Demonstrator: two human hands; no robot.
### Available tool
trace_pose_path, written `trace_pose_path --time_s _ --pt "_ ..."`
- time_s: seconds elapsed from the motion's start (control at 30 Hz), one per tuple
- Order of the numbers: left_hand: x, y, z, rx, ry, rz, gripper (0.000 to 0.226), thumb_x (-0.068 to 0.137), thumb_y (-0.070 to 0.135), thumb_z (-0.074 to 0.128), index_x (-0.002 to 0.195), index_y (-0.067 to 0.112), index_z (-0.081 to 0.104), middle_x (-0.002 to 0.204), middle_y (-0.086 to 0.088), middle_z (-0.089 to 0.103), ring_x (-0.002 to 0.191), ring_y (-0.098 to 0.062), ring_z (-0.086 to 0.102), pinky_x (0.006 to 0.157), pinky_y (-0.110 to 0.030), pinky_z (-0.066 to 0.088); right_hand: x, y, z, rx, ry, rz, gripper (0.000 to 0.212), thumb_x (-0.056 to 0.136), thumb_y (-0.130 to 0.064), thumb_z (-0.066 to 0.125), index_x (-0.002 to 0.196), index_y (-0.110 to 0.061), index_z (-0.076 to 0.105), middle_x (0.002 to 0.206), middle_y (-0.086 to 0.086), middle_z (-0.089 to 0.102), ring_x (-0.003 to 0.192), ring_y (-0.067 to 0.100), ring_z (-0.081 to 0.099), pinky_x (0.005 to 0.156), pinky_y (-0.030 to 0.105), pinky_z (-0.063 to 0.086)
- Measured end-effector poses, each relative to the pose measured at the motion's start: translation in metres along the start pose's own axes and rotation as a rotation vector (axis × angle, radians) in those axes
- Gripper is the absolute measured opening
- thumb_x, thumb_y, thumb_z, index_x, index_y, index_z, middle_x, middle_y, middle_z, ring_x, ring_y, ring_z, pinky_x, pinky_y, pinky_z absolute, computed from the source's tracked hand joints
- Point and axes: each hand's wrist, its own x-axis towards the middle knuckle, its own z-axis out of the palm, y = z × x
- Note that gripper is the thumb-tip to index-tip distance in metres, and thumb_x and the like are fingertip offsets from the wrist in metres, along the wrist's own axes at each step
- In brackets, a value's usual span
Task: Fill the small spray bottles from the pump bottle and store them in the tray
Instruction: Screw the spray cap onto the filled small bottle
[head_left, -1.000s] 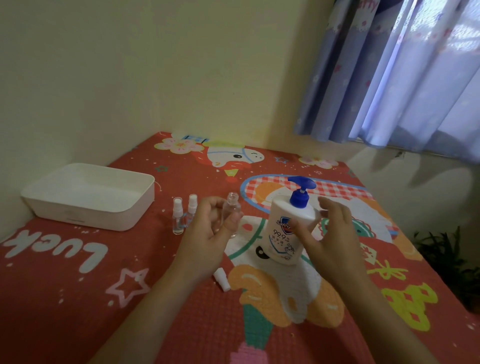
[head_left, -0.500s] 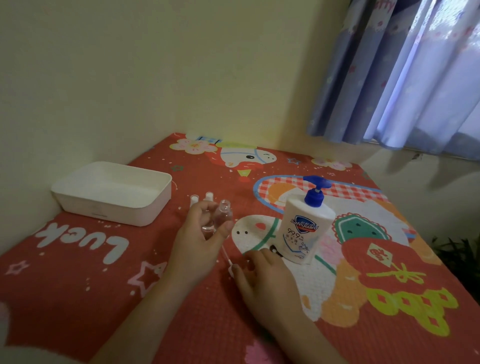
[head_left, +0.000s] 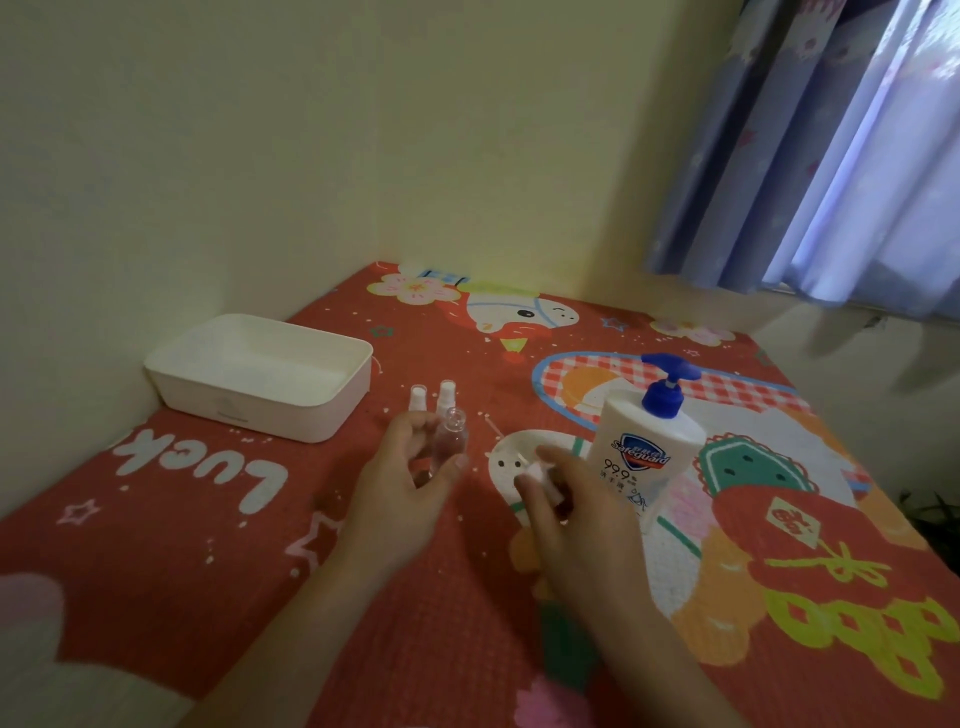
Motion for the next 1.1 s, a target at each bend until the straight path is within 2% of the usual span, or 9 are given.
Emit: trace_pose_path --time_s 0.07,0.17,0.43,0.53,0.63,0.73,0.8,0.93,1.1 --pt "-0.001 -0.001 0.0 0.001 0.0 0.0 0.036 0.088 0.028 0.072 0.113 0.044 0.052 0.121 0.024 0.066 0.116 0.008 0.058 0.099 -0.029 0.048 0.006 -0.01 -0.013 0.111 0.041 -0.016 0.019 0.086 -0.035 0.065 0.103 -0.037 0.056 0.079 -0.023 0.057 0.077 -0.002 0.059 0.06 0.013 0.049" --pt "-0.001 -0.002 0.0 0.004 0.002 -0.004 0.037 0.088 0.029 0.072 0.111 0.051 0.051 0.12 0.027 0.064 0.116 0.009 0.057 0.098 -0.028 0.047 0.016 -0.02 -0.031 0.152 0.077 -0.117 0.012 0.086 -0.033 0.065 0.098 -0.032 0.062 0.081 -0.024 0.06 0.081 -0.002 0.058 0.064 0.011 0.047" --pt "-0.005 -0.002 -0.001 0.036 -0.03 0.04 0.038 0.091 0.026 0.069 0.109 0.054 0.051 0.111 0.045 0.059 0.108 0.02 0.055 0.086 -0.016 0.045 0.04 -0.031 -0.045 -0.004 -0.087 -0.217 0.02 0.089 -0.039 0.058 0.104 -0.029 0.065 0.081 -0.024 0.058 0.077 -0.007 0.055 0.063 0.004 0.041" --pt "-0.007 -0.003 -0.002 0.051 -0.045 0.059 0.035 0.092 0.027 0.068 0.114 0.049 0.052 0.112 0.044 0.059 0.106 0.019 0.056 0.085 -0.016 0.047 0.051 -0.037 -0.048 -0.105 -0.192 -0.287 0.021 0.091 -0.037 0.056 0.108 -0.028 0.065 0.09 -0.02 0.062 0.076 -0.004 0.056 0.061 0.006 0.041" --pt "-0.007 -0.006 -0.001 0.049 -0.055 0.057 0.037 0.091 0.028 0.068 0.121 0.045 0.053 0.115 0.038 0.061 0.109 0.015 0.058 0.09 -0.025 0.053 0.067 -0.046 -0.049 -0.224 -0.322 -0.417 0.023 0.094 -0.032 0.052 0.113 -0.028 0.064 0.1 -0.013 0.066 0.082 0.001 0.058 0.071 0.014 0.047" --pt "-0.008 -0.007 0.001 0.035 -0.067 0.05 0.038 0.091 0.036 0.067 0.125 0.045 0.052 0.118 0.029 0.064 0.113 0.008 0.06 0.095 -0.038 0.055 0.082 -0.057 -0.046 -0.344 -0.483 -0.494 0.021 0.093 -0.031 0.052 0.111 -0.028 0.062 0.096 -0.009 0.067 0.084 0.008 0.06 0.075 0.03 0.054" --pt "-0.01 -0.005 0.001 0.033 -0.076 0.045 0.036 0.09 0.043 0.064 0.123 0.051 0.051 0.117 0.027 0.065 0.112 0.006 0.06 0.095 -0.04 0.055 0.087 -0.061 -0.044 -0.37 -0.558 -0.506 0.018 0.092 -0.03 0.055 0.109 -0.027 0.061 0.092 -0.009 0.066 0.081 0.008 0.06 0.074 0.032 0.055" --pt "-0.011 -0.003 0.0 0.027 -0.092 0.061 0.033 0.088 0.049 0.06 0.12 0.052 0.052 0.113 0.026 0.066 0.107 0.006 0.062 0.092 -0.039 0.056 0.09 -0.063 -0.04 -0.392 -0.605 -0.561 0.018 0.091 -0.027 0.057 0.107 -0.027 0.063 0.093 -0.01 0.067 0.082 0.008 0.061 0.074 0.032 0.055" --pt "-0.013 -0.002 0.0 0.035 -0.108 0.078 0.029 0.093 0.037 0.064 0.114 0.055 0.054 0.111 0.027 0.065 0.105 0.007 0.062 0.09 -0.036 0.057 0.093 -0.062 -0.039 -0.41 -0.611 -0.568 0.018 0.09 -0.024 0.057 0.106 -0.028 0.065 0.095 -0.01 0.067 0.082 0.007 0.06 0.075 0.03 0.055"
